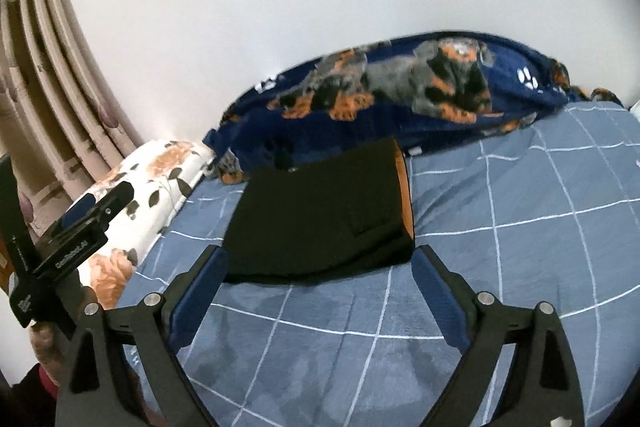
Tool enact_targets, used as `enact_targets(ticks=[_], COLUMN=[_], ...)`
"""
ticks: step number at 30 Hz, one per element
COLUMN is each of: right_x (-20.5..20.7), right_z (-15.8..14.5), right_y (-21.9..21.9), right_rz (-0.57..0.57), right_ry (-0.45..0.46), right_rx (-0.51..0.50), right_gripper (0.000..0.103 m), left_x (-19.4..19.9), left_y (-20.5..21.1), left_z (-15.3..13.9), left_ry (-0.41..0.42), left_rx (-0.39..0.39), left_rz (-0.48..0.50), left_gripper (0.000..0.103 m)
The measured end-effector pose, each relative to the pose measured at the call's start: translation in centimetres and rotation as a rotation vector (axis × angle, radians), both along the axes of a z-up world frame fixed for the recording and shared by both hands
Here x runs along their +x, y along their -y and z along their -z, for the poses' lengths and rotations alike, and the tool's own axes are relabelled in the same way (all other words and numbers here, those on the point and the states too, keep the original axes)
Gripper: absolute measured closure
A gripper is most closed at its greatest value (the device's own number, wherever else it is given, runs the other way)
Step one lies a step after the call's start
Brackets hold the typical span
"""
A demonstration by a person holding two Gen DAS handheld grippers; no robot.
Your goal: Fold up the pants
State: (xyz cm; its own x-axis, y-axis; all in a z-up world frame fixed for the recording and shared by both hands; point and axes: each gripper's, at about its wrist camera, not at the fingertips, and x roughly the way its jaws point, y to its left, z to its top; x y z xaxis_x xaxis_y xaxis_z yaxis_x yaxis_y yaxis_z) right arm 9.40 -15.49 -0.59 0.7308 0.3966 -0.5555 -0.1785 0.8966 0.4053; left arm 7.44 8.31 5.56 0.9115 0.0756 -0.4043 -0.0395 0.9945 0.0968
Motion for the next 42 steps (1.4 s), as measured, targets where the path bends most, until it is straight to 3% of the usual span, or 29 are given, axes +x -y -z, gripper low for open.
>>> enact_targets(ticks=[8, 14, 42], right_x=[-2.7, -4.1, -5.0], right_z=[-2.4, -3.4, -3.4], right_y=[0.2, 0.0, -1.2], right_rz=[0.014, 0.022, 0.020], right_ry=[0.054, 0.074, 0.050], right_rx=[-0.033, -0.068, -0.103], right_gripper=[0.009, 0.009, 0.005], left_x=[-3.4, -5.1, -5.3], left_y=[1.2, 1.1, 1.3], left_z=[-2.5, -3.4, -1.4], left_ry=[0.029, 0.054, 0.011], left_rx=[-0.012, -0.038, -0.035], left_rz=[0.062, 0.049, 0.062], left_gripper=[0.000, 0.000, 0.000])
